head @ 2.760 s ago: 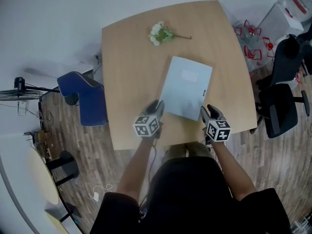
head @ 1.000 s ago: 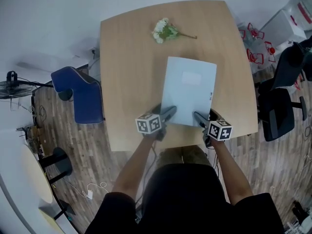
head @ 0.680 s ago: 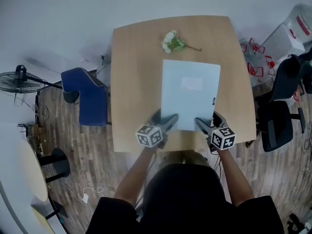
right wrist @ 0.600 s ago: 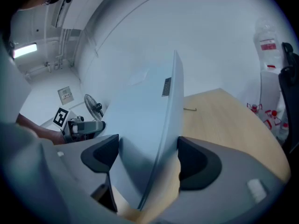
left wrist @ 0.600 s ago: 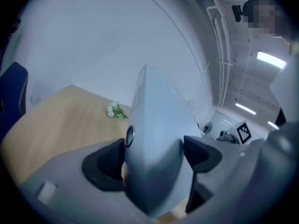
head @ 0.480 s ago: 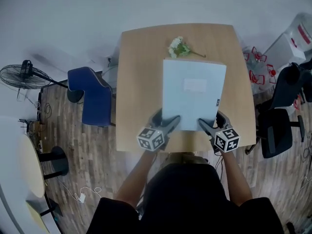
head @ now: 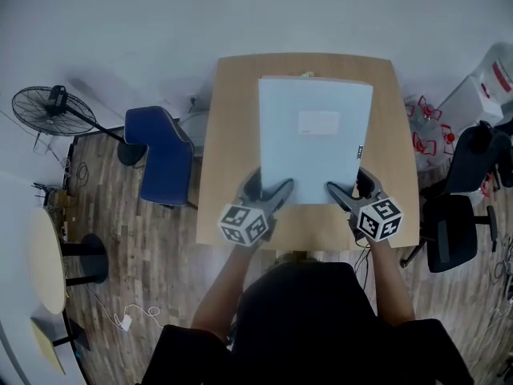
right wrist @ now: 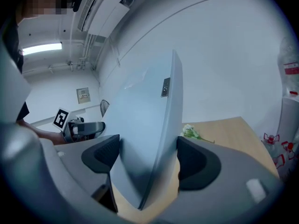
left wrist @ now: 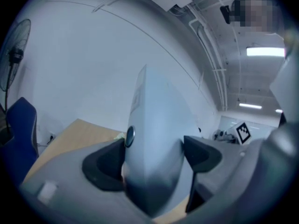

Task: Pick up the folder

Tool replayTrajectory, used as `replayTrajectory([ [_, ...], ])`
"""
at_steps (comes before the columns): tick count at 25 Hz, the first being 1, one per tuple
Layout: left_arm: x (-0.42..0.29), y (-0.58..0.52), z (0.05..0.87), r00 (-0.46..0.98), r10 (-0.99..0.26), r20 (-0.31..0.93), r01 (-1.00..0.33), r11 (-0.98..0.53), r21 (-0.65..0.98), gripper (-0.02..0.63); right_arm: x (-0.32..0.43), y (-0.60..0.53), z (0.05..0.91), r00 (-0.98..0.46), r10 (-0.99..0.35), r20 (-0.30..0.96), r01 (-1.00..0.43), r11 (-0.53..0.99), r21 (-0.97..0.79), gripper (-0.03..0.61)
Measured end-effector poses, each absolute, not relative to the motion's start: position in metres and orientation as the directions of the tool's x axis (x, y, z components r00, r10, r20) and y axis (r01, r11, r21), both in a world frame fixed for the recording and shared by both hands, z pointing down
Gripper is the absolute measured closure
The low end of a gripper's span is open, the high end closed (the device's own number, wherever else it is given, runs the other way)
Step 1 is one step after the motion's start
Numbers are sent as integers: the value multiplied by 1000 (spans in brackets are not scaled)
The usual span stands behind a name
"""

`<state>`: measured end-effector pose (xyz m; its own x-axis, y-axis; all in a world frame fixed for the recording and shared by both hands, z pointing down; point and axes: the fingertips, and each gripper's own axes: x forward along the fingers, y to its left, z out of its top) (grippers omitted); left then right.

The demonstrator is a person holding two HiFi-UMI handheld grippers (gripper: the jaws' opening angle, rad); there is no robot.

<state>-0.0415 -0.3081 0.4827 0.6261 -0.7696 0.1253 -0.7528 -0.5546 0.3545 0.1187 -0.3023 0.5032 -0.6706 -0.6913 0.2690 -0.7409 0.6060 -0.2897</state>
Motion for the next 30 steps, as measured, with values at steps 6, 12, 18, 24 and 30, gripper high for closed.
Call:
replayTrajectory([
  [6,-56,-321,460,582,-808,91,-784,-528,328,215,104,-322,480,-692,-683,233,-721,638,-271,193],
  [12,-65,-334,446,570,-818,74,-797,-529,292,215,93,-338,464,-694,-684,225,-720,664,-203,195],
  [18,-67,-339,441,572,-818,62,-802,-541,255,215,91,-346,457,-689,-689,225,-724,670,-168,196],
  [24,-57,-341,436,574,-817,51,-800,-547,246,215,101,-347,455,-678,-698,232,-735,652,-188,201],
  [30,-45,-339,441,587,-807,62,-792,-556,252,215,112,-343,453,-654,-709,262,-752,645,-133,207],
])
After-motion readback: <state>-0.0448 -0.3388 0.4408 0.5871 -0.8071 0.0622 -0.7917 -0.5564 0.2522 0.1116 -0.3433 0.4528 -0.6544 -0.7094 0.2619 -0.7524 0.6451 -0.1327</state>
